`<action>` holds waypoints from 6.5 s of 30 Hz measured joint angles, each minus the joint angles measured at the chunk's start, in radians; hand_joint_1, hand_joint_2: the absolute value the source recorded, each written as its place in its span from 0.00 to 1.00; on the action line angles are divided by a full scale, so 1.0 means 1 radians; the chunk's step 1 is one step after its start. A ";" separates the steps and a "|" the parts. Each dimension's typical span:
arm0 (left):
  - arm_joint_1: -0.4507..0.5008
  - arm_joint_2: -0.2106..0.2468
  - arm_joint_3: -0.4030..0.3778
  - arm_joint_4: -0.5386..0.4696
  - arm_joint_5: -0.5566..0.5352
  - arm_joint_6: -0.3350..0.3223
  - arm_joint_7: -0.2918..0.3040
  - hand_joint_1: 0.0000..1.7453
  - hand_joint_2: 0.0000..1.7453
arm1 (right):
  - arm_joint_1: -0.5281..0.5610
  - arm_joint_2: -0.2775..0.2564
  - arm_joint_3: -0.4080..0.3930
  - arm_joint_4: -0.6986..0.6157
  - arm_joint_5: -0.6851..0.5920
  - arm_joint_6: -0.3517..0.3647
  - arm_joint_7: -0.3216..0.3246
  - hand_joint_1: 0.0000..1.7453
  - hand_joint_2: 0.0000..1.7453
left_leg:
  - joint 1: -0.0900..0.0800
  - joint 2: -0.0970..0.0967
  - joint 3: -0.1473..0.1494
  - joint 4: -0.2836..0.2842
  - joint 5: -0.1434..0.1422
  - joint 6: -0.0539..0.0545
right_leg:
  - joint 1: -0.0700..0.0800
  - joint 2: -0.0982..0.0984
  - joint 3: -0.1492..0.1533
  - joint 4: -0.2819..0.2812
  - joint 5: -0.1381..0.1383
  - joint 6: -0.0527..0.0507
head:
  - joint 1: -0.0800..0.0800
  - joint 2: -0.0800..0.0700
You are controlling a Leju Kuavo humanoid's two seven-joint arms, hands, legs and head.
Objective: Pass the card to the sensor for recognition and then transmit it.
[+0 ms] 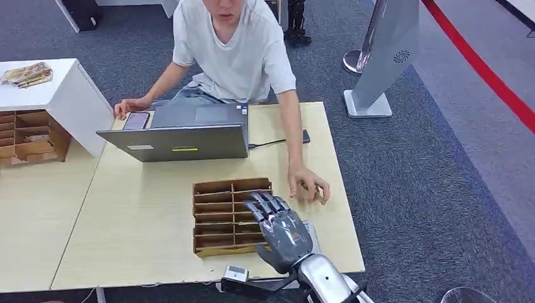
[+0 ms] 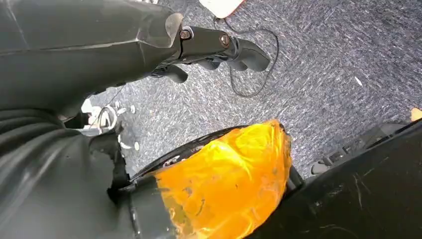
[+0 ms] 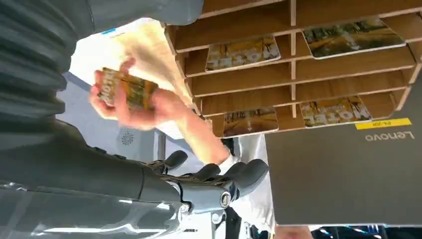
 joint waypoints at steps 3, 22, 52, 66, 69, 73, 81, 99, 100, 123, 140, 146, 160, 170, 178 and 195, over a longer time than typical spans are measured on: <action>0.000 0.000 0.000 0.000 0.000 0.000 0.000 0.00 0.00 | 0.000 0.002 0.000 0.006 0.000 0.000 0.000 0.17 1.00 | 0.000 0.000 0.000 0.000 0.000 0.000 | 0.000 0.000 0.000 0.000 0.000 0.000 | 0.000 0.000; -0.001 0.000 0.000 0.000 -0.005 -0.003 0.007 0.00 0.00 | -0.006 0.022 0.000 0.043 -0.002 0.002 0.000 0.20 1.00 | 0.000 0.000 0.000 0.000 0.000 0.000 | 0.000 0.000 0.000 0.000 0.000 0.000 | 0.000 0.000; -0.013 0.000 -0.004 0.000 -0.033 -0.024 0.020 0.00 0.00 | -0.058 0.077 0.030 0.164 -0.030 0.018 -0.018 0.32 1.00 | 0.000 0.000 0.000 0.000 0.000 0.000 | 0.000 0.000 0.000 0.000 0.000 0.000 | 0.000 0.000; -0.015 0.000 -0.022 0.000 -0.044 -0.030 0.024 0.00 0.00 | -0.073 0.097 0.031 0.213 -0.033 0.016 -0.014 0.34 1.00 | 0.000 0.000 0.000 0.000 0.000 0.000 | 0.000 0.000 0.000 0.000 0.000 0.000 | 0.000 0.000; -0.015 0.000 -0.024 0.000 -0.048 -0.031 0.024 0.00 0.00 | -0.078 0.099 0.031 0.220 -0.032 0.016 -0.011 0.34 1.00 | 0.000 0.000 0.000 0.000 0.000 0.000 | 0.000 0.000 0.000 0.000 0.000 0.000 | 0.000 0.000; -0.016 0.000 -0.025 0.000 -0.052 -0.032 0.024 0.00 0.00 | -0.081 0.099 0.031 0.223 -0.029 0.015 -0.005 0.35 1.00 | 0.000 0.000 0.000 0.000 0.000 0.000 | 0.000 0.000 0.000 0.000 0.000 0.000 | 0.000 0.000; -0.016 0.000 -0.025 0.000 -0.060 -0.033 0.025 0.00 0.00 | -0.085 0.099 0.031 0.224 -0.023 0.016 0.003 0.34 1.00 | 0.000 0.000 0.000 0.000 0.000 0.000 | 0.000 0.000 0.000 0.000 0.000 0.000 | 0.000 0.000; -0.016 0.000 -0.025 0.000 -0.077 -0.035 0.031 0.00 0.00 | -0.101 0.099 0.031 0.229 0.006 0.018 0.021 0.38 1.00 | 0.000 0.000 0.000 0.000 0.000 0.000 | 0.000 0.000 0.000 0.000 0.000 0.000 | 0.000 0.000; -0.016 0.000 -0.025 0.000 -0.077 -0.035 0.031 0.00 0.00 | -0.102 0.099 0.031 0.229 0.006 0.018 0.021 0.47 1.00 | 0.000 0.000 0.000 0.000 0.000 0.000 | 0.000 0.000 0.000 0.000 0.000 0.000 | 0.000 0.000; -0.016 0.000 -0.024 0.000 -0.083 -0.035 0.032 0.00 0.00 | -0.110 0.099 0.028 0.229 0.016 0.019 0.023 0.42 1.00 | 0.000 0.000 0.000 0.000 0.000 0.000 | 0.000 0.000 0.000 0.000 0.000 0.000 | 0.000 0.000; -0.016 0.000 -0.024 0.000 -0.094 -0.035 0.032 0.00 0.00 | -0.119 0.101 0.027 0.235 0.021 0.023 0.023 0.46 1.00 | 0.000 0.000 0.000 0.000 0.000 0.000 | 0.000 0.000 0.000 0.000 0.000 0.000 | 0.000 0.000; -0.016 -0.001 -0.024 0.000 -0.097 -0.037 0.032 0.00 0.00 | -0.123 0.105 0.023 0.247 0.021 0.030 0.024 0.48 1.00 | 0.000 0.000 0.000 0.000 0.000 0.000 | 0.000 0.000 0.000 0.000 0.000 0.000 | 0.000 0.000; -0.016 -0.001 -0.025 0.000 -0.101 -0.039 0.032 0.00 0.00 | -0.132 0.110 0.019 0.264 0.021 0.034 0.025 0.46 1.00 | 0.000 0.000 0.000 0.000 0.000 0.000 | 0.000 0.000 0.000 0.000 0.000 0.000 | 0.000 0.000; -0.016 -0.001 -0.024 0.000 -0.106 -0.040 0.032 0.00 0.00 | -0.138 0.116 0.005 0.264 0.021 0.037 0.027 0.64 1.00 | 0.000 0.000 0.000 0.000 0.000 0.000 | 0.000 0.000 0.000 0.000 0.000 0.000 | 0.000 0.000; -0.016 -0.001 -0.024 0.000 -0.106 -0.040 0.032 0.00 0.00 | -0.142 0.116 0.003 0.264 0.021 0.037 0.027 0.76 1.00 | 0.000 0.000 0.000 0.000 0.000 0.000 | 0.000 0.000 0.000 0.000 0.000 0.000 | 0.000 0.000; -0.015 -0.001 -0.024 0.000 -0.116 -0.040 0.032 0.00 0.00 | -0.146 0.116 0.003 0.264 0.029 0.032 0.032 0.79 1.00 | 0.000 0.000 0.000 0.000 0.000 0.000 | 0.000 0.000 0.000 0.000 0.000 0.000 | 0.000 0.000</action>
